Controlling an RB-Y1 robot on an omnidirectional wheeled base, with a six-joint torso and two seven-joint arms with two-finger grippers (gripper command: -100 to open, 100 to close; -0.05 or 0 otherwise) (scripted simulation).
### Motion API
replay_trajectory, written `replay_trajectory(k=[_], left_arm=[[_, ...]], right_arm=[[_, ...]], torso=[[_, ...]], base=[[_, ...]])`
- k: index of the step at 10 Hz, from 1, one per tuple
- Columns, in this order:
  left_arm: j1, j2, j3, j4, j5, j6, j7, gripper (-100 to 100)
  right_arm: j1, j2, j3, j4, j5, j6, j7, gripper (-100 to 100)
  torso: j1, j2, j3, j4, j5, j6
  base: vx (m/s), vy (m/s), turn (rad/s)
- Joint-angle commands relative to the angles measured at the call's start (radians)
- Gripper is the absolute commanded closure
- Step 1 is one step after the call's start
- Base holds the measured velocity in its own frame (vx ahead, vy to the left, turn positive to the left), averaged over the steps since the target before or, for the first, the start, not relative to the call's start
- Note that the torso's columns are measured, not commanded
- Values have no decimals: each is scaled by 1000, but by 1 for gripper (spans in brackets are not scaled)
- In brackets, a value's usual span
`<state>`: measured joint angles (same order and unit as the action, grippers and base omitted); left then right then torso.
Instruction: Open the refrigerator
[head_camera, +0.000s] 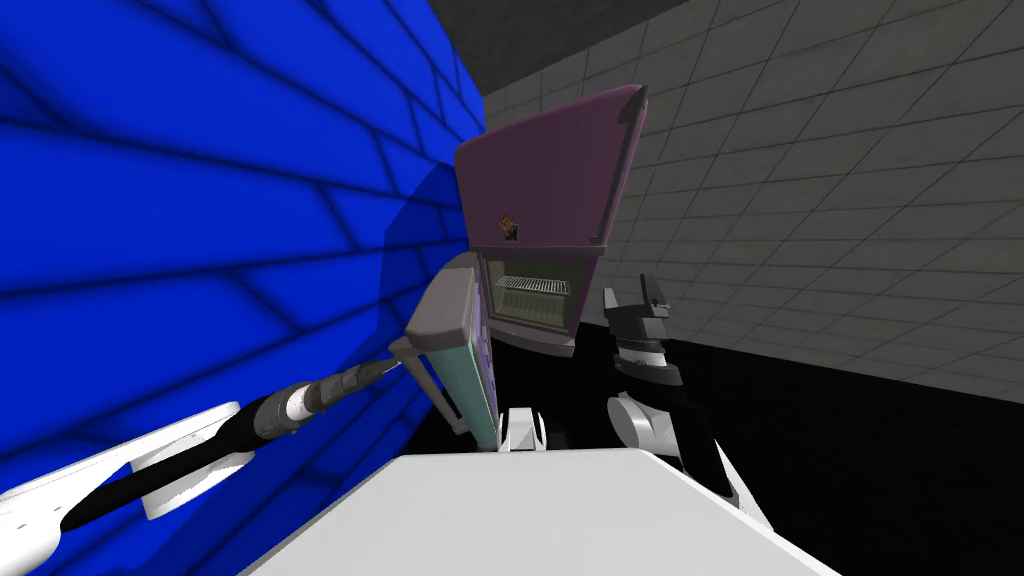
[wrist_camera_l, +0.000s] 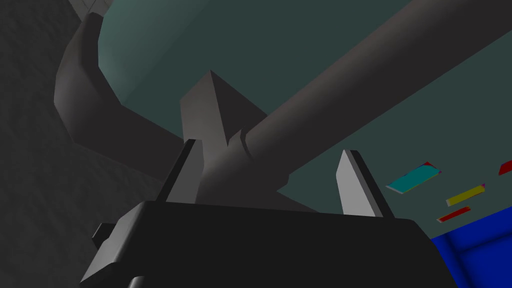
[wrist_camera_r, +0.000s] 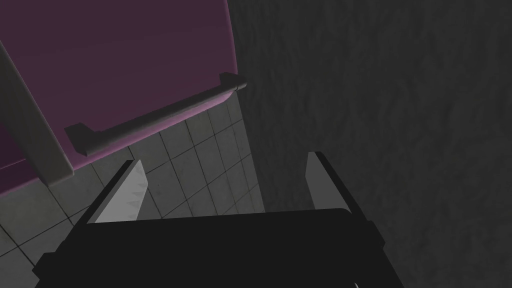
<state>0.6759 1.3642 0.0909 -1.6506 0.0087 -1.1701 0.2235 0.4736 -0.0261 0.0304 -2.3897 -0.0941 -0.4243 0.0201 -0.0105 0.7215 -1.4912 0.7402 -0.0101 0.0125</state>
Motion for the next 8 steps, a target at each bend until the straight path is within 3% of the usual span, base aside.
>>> replay_trajectory(k=[1,4,5,7,8], left_arm=[[-13,10,14,-11,15,-21,-5,100],[-9,16,13,-18,16,-34,-10,100],[24,44,27,-30,24,-32,9,-100],[27,81,58,-43,54,-35,40,-100],[27,91,66,-46,61,-36,48,-100]], right_arm=[[0,0,0,0,0,0,0,0],[0,0,0,0,0,0,0,0],[0,0,0,0,0,0,0,0],[0,0,0,0,0,0,0,0],[0,1,0,0,0,0,0,0]], torso=[[-1,1,0,0,-1,0],[0,2,0,2,-2,0],[-3,2,0,1,-2,-1],[-6,12,10,-2,2,-10],[-7,16,7,1,-4,-12]], base=[[-37,255,-127],[-22,266,-111],[-10,122,103],[-3,-20,147],[-6,-39,64]])
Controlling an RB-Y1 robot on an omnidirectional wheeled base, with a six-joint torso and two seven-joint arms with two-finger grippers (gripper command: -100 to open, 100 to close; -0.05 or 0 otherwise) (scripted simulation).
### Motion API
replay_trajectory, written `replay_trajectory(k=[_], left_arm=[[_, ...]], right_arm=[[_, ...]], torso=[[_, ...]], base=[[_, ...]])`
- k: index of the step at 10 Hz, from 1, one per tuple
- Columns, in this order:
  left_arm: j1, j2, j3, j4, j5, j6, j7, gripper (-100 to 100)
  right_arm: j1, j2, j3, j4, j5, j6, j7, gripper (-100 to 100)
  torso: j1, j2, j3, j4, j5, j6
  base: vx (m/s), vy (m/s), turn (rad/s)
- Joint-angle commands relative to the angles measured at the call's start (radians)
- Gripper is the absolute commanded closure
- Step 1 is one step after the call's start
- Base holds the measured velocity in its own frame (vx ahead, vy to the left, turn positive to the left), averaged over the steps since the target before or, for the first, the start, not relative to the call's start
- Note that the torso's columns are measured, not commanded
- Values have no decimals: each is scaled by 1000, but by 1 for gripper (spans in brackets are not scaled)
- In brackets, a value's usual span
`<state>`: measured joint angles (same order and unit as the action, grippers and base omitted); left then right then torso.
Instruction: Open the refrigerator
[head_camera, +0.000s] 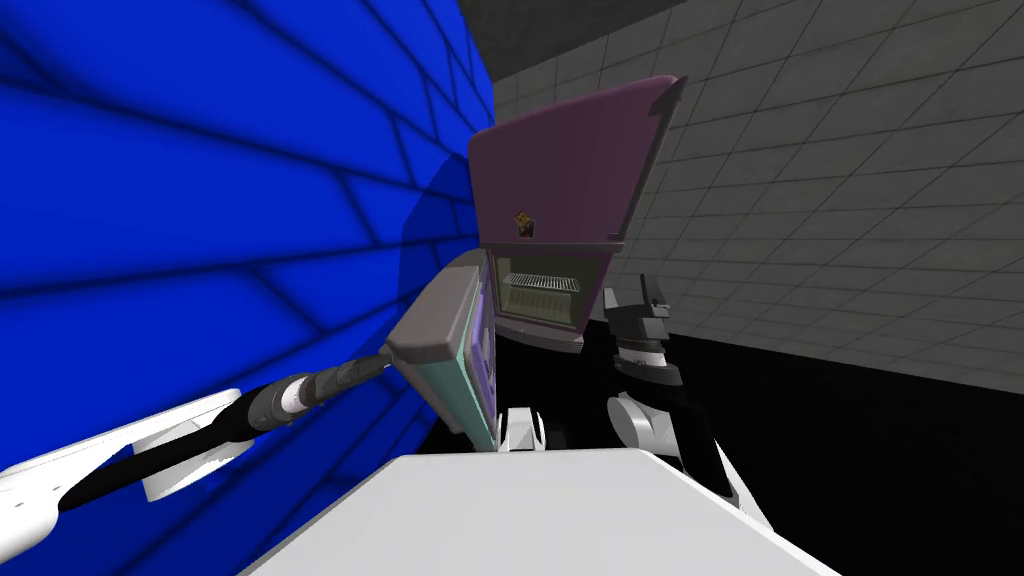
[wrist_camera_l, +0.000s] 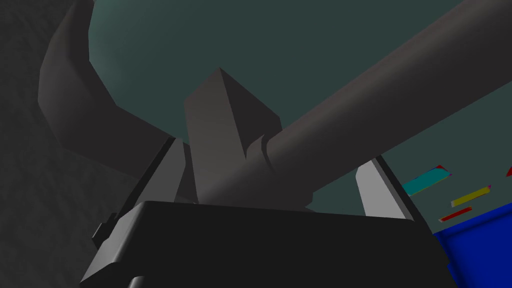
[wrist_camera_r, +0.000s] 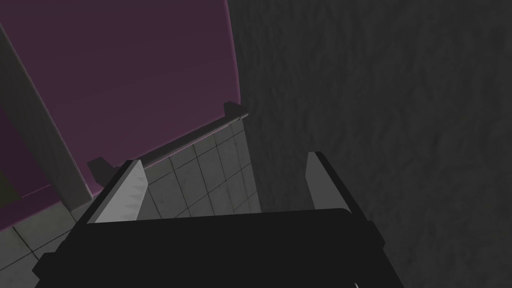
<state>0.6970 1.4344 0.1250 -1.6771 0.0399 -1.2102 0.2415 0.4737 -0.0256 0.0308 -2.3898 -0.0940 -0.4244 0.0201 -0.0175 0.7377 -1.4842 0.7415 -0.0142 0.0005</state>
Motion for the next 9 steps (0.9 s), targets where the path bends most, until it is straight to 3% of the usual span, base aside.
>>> replay_trajectory(k=[1,2,3,4,9], left_arm=[[7,30,40,-23,38,4,38,-100],[7,40,47,-26,45,3,45,-100],[32,33,33,-33,20,14,21,-100],[36,34,32,-37,16,17,18,0],[43,34,17,-35,0,20,6,0]], right_arm=[[0,0,0,0,0,0,0,0],[0,0,0,0,0,0,0,0],[0,0,0,0,0,0,0,0],[0,0,0,0,0,0,0,0],[0,0,0,0,0,0,0,0]], torso=[[-1,2,-2,3,-4,-1],[-1,4,-1,5,-6,-2],[-3,6,-1,7,-9,-2],[-3,6,2,4,-5,-3],[14,4,8,-1,10,-2]], base=[[-4,-11,44],[-2,4,47],[0,10,-11],[-1,4,-26],[1,-3,-12]])
